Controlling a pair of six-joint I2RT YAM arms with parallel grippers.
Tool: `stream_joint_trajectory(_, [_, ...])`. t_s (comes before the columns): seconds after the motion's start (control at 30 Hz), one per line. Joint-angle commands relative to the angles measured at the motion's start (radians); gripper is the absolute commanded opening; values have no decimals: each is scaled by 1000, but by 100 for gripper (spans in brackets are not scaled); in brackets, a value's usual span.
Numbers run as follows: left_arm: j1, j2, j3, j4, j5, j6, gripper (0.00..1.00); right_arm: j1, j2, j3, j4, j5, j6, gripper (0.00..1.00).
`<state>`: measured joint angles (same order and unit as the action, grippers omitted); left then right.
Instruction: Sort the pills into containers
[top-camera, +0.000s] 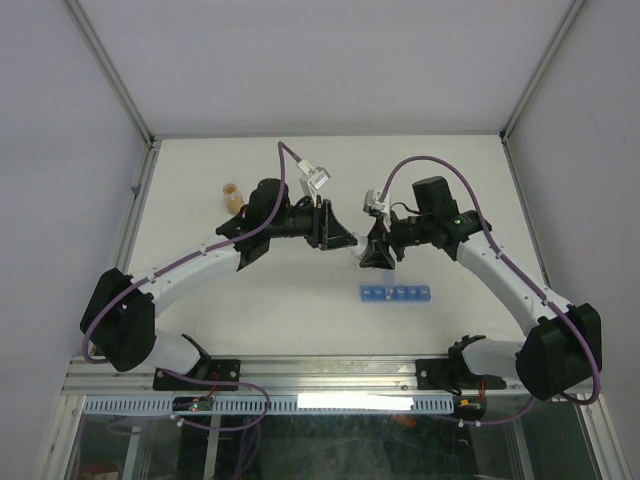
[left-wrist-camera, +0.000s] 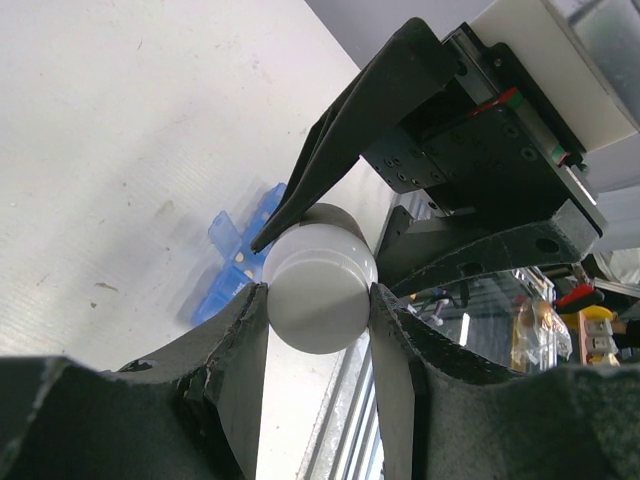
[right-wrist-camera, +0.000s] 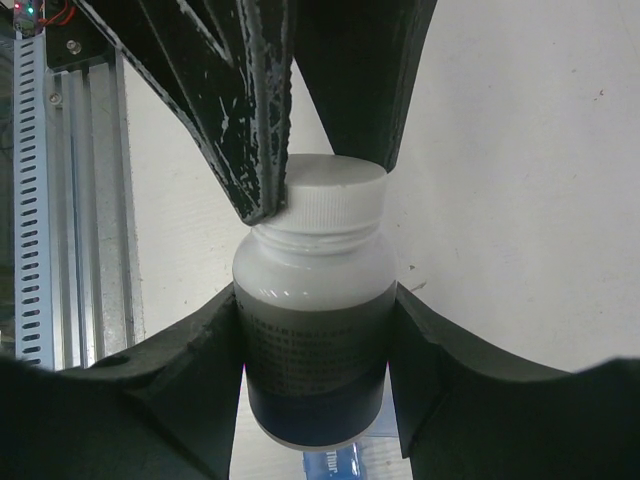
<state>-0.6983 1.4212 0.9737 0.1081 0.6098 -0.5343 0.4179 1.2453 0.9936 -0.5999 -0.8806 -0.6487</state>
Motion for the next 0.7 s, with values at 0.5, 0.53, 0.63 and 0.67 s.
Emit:
stream_joint_trajectory(0.5, [-66, 35, 22, -7, 198, 95, 28, -46, -30, 40, 132, -122, 68, 0])
stream_joint_trajectory(0.53, [-66, 36, 17, -4, 207, 123, 28, -51, -37, 33, 138, -136, 67, 0])
stream_joint_trajectory(0.63, [-77, 40, 7, -2, 221, 224, 28, -59, -47, 24, 145, -158, 61, 0])
stream_joint_trajectory(0.67, [-82, 43, 6, -2, 226, 252, 28, -59, -48, 23, 142, -165, 55, 0])
